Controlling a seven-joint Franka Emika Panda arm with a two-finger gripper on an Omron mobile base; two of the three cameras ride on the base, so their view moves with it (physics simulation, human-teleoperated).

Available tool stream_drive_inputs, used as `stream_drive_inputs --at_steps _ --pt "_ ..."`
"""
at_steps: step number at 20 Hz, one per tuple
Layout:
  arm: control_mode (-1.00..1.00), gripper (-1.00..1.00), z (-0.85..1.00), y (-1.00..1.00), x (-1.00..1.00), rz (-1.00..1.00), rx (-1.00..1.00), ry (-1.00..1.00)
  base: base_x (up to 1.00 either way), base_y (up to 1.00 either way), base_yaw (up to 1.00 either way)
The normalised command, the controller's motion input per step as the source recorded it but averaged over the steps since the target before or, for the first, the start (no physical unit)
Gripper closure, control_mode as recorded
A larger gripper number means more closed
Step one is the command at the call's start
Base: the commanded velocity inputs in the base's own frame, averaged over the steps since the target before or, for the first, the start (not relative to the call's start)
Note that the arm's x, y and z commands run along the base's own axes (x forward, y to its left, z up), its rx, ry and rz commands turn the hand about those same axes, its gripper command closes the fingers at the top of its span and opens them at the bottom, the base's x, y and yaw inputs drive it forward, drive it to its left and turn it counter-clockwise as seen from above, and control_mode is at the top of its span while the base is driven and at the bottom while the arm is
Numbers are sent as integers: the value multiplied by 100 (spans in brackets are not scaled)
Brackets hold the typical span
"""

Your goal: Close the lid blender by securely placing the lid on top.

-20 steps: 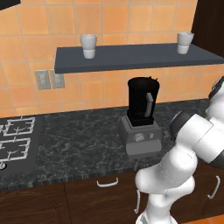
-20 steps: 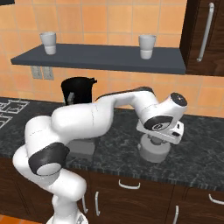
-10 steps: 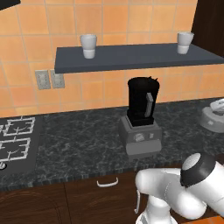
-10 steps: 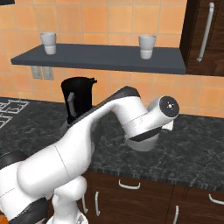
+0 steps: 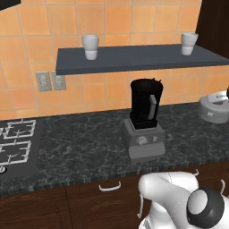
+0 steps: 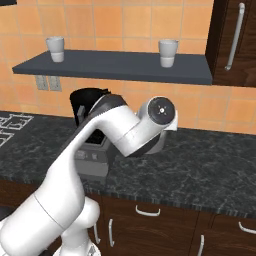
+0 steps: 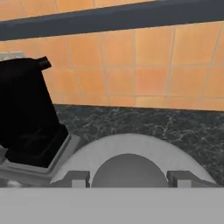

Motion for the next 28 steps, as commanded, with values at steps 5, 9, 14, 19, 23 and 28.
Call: stream_drive_inputs --at_steps 5,9,14,19,23,28 --pt "-100 100 98 26 0 0 0 0 0 0 0" --pt "-100 100 94 25 0 0 0 0 0 0 0" --pt "-100 100 67 22 0 0 0 0 0 0 0" --pt "-100 100 63 33 0 -2 0 0 0 0 0" --pt "-100 100 49 42 1 -6 0 0 0 0 0" --pt "-100 100 23 45 16 -9 0 0 0 0 0"
